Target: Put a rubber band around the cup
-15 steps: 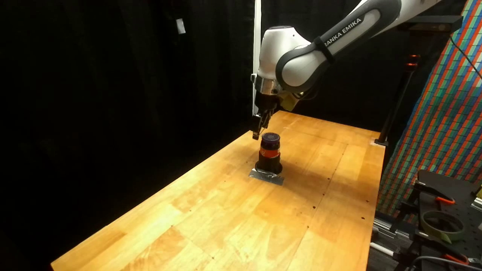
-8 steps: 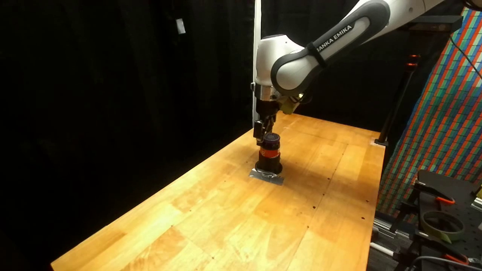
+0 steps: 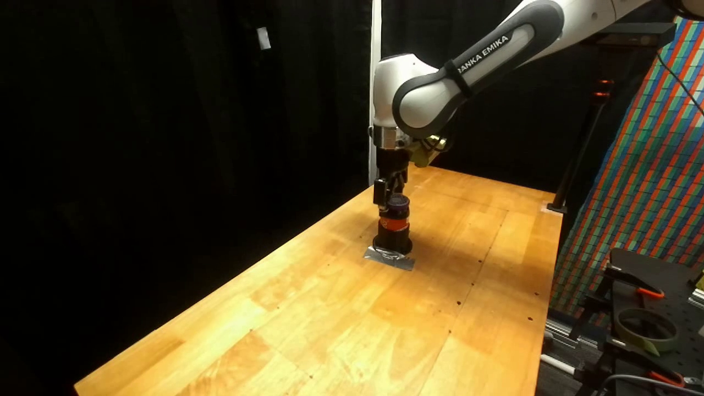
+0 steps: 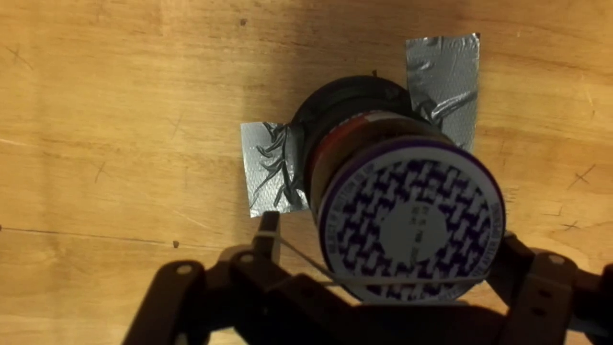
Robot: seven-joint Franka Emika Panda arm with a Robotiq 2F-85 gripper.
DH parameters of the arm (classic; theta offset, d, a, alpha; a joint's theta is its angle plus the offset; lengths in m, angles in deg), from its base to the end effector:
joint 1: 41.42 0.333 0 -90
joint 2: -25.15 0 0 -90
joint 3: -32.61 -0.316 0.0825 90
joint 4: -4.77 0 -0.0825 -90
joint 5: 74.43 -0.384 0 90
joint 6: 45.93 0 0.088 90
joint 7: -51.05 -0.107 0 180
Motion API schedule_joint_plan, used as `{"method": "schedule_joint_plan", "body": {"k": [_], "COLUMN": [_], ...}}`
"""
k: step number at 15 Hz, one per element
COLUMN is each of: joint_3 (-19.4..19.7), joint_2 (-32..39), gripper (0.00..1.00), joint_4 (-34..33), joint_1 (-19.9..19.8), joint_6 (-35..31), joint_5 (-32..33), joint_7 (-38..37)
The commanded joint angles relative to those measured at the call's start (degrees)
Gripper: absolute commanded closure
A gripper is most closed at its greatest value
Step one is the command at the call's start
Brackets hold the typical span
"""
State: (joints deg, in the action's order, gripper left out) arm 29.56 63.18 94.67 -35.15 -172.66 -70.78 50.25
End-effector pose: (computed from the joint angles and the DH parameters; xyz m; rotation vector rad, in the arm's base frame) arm 0.6910 0.1060 0.2518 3.1099 0.2749 -0.0282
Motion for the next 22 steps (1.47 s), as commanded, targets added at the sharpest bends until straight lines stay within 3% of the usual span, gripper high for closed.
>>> {"method": "schedule_joint_plan", "body": {"k": [1, 9, 11, 14, 17, 18, 19, 22], "joint_3": [-1.63, -3.14, -2.52, -2.34, -1.83, -1.75, -1.53, -0.78], "joint_2": [-3.56, -7.53, -8.43, -10.99, -13.82, -14.51, -15.37, -16.86], "gripper": [0.00, 0.00, 0.26, 0.51, 0.73, 0.74, 0.87, 0.98], "joint_4": [3.04, 12.35, 15.39, 21.33, 27.64, 29.68, 31.74, 36.98], "joint_1": [-2.28, -5.52, -4.63, -3.64, -2.40, -2.12, -1.69, -0.73], "joint_6": [4.48, 4.96, 1.10, -8.44, -19.45, -22.54, -25.22, -33.81], "joint_5": [-3.04, -7.97, -6.81, -6.07, -4.96, -4.55, -4.04, -2.44], "joint_7": [3.82, 11.02, 9.88, 8.55, 6.56, 6.20, 5.55, 3.51]}}
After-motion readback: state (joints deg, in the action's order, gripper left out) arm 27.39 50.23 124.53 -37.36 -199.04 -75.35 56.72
